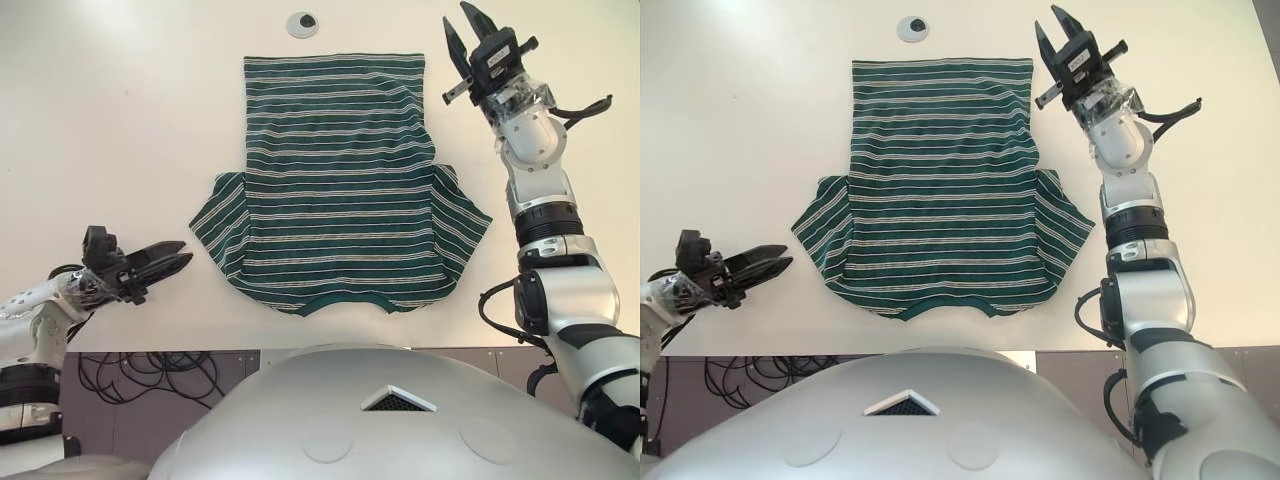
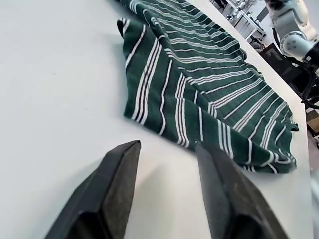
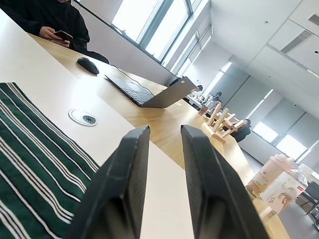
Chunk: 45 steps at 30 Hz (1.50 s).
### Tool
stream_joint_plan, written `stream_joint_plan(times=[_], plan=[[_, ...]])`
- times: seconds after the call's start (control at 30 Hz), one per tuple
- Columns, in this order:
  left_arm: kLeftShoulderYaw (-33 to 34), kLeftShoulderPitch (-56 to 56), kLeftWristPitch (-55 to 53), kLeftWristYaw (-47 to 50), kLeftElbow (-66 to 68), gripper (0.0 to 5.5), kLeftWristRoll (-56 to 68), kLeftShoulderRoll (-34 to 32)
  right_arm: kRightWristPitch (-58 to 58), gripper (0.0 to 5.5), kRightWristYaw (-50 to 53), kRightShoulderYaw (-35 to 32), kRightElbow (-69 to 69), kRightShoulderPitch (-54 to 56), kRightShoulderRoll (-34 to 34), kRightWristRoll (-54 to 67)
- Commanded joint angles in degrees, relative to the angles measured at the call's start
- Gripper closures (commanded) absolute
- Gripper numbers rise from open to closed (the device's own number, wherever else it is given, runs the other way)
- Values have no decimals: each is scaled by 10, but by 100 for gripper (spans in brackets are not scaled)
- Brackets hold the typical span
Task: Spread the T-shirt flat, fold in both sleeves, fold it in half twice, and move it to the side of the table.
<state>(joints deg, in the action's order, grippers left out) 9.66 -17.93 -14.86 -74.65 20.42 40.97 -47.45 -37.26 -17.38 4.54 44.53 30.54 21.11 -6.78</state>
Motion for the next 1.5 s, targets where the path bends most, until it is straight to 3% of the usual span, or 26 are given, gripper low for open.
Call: stream_joint_plan(times=[0.03,0.2,0.67,0.87,1.1,1.3,1.5], plan=[[-13,17,-26,32,-3,352,-39,21,12,434,-7,0,-10,-4,7,-4],[-8,48,-26,52,17,352,-65,34,19,434,-7,-2,-17,-9,8,-2],[-9,43,-25,13,14,543,-84,43,25,434,-9,-5,-17,-10,9,-2],[29,71,-36,9,7,548,-48,53,28,434,-10,-5,-12,-9,7,0],[41,58,-114,-8,-134,548,27,77,29,434,-10,-5,-5,-6,4,0],[13,59,-155,10,-235,548,54,113,30,434,-11,-4,-3,-7,0,0],[-56,102,-123,51,-204,548,-5,177,29,434,-12,-5,-4,-14,0,3]])
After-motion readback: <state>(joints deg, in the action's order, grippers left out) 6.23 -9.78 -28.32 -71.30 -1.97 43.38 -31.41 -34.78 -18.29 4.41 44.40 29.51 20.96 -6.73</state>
